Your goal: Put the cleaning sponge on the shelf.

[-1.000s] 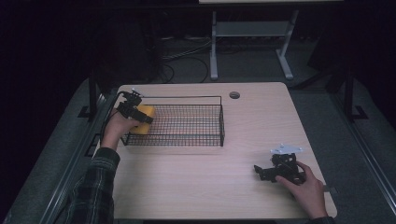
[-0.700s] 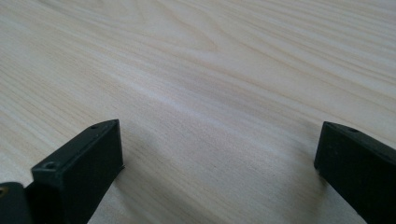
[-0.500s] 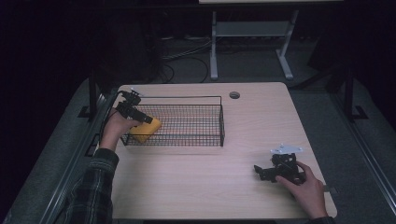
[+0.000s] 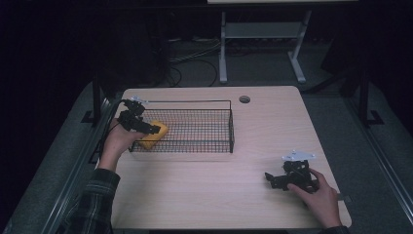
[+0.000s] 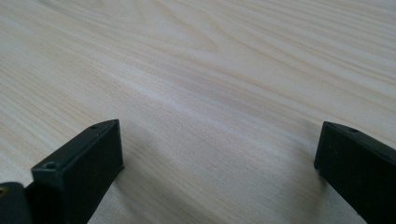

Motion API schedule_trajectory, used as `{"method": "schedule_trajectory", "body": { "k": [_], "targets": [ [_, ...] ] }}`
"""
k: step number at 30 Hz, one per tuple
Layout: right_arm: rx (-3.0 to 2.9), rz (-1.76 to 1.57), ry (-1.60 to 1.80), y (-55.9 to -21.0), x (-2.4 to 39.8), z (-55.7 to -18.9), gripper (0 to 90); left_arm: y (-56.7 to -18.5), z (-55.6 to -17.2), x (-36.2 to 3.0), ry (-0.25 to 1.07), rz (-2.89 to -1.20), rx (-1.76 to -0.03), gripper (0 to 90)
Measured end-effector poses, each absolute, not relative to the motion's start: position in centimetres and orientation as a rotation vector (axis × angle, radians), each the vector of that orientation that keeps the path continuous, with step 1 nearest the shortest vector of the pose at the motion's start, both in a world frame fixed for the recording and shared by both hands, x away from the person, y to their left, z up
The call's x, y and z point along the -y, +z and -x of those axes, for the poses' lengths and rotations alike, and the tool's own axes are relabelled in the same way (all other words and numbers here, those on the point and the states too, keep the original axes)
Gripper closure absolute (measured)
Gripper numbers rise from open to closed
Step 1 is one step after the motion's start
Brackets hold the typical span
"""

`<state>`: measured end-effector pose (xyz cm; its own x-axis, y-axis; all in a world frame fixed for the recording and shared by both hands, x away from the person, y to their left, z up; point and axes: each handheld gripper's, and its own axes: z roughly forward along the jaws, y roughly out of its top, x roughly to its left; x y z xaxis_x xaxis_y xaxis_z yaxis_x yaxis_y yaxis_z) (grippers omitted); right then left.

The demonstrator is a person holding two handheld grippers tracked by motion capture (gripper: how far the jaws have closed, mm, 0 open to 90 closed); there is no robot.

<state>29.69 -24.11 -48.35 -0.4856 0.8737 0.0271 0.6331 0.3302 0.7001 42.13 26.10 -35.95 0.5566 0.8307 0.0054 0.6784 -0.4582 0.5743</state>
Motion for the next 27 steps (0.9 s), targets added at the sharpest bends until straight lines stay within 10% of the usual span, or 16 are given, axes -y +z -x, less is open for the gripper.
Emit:
{"method": "schedule_trajectory", "body": {
  "k": [27],
  "targets": [
    [-2.246,-1.338,0.938,-48.4,24.1,-29.7,0.4,-39.6,-32.7,-26.1,0.416,-2.238,-1.132,13.9]
  ]
}}
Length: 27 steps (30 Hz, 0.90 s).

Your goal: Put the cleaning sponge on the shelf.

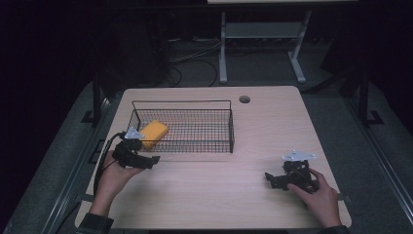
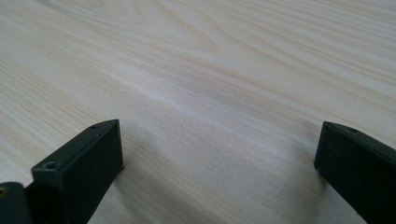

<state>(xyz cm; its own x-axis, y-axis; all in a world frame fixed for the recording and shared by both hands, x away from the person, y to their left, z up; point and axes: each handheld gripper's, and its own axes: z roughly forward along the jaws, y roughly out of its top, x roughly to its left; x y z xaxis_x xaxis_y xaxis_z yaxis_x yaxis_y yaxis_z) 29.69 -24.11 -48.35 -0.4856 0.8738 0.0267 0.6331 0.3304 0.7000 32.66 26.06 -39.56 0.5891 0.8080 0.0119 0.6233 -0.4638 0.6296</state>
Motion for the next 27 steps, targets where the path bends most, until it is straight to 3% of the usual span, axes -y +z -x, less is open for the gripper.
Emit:
{"method": "schedule_trajectory", "body": {
  "k": [14,27],
  "targets": [
    [-2.246,-1.338,0.939,-48.3,24.1,-29.7,0.4,-44.0,-31.5,-26.5,0.376,-2.257,-1.181,13.9],
    [-2.246,-1.337,0.939,-48.4,24.1,-29.7,0.4,-45.8,-30.7,-26.6,0.367,-2.267,-1.198,13.7]
  ]
}}
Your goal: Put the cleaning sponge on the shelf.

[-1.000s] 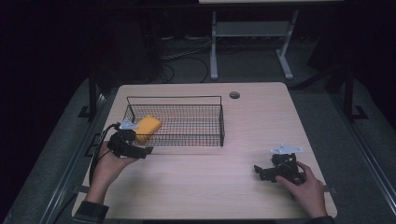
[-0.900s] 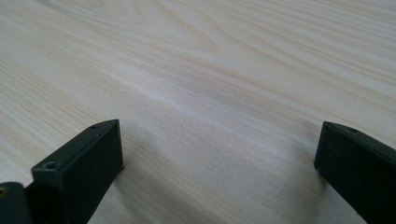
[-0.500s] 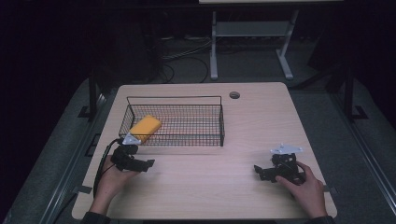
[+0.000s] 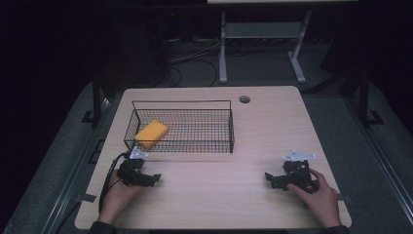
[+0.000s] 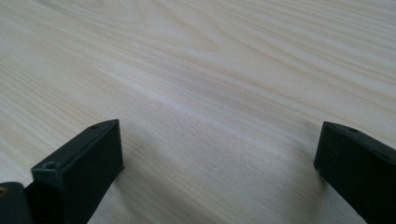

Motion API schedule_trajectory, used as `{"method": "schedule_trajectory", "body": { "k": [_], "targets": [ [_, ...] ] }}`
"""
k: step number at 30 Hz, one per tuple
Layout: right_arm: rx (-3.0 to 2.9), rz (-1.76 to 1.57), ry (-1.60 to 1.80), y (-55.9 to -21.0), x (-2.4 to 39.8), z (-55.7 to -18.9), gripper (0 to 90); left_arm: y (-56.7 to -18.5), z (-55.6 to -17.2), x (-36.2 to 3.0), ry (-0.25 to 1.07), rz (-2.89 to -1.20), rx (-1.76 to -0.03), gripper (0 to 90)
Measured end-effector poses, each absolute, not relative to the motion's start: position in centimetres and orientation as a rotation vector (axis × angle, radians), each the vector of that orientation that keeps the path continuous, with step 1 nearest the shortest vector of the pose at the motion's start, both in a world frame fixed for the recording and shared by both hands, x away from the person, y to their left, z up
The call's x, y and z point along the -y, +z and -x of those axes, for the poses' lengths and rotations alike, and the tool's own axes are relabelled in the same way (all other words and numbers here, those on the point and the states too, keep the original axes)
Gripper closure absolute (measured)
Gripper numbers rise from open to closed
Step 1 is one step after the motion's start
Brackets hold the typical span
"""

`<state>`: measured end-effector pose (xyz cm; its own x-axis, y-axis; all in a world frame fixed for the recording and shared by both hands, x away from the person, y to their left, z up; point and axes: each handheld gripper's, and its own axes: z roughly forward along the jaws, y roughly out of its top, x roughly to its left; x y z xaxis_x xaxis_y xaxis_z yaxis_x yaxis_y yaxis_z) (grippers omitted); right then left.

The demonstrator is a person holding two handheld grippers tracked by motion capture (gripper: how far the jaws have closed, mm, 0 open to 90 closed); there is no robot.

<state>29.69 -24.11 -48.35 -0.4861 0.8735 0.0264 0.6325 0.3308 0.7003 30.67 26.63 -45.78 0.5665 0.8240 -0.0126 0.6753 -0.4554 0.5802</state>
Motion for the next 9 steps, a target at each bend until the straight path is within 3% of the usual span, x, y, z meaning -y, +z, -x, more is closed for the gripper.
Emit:
{"method": "schedule_trajectory", "body": {
  "k": [9],
  "targets": [
    [-2.246,-1.335,0.939,-48.36,24.12,-29.70,0.4,-46.37,-29.95,-26.77,0.418,-2.239,-1.163,12.8]
  ]
}}
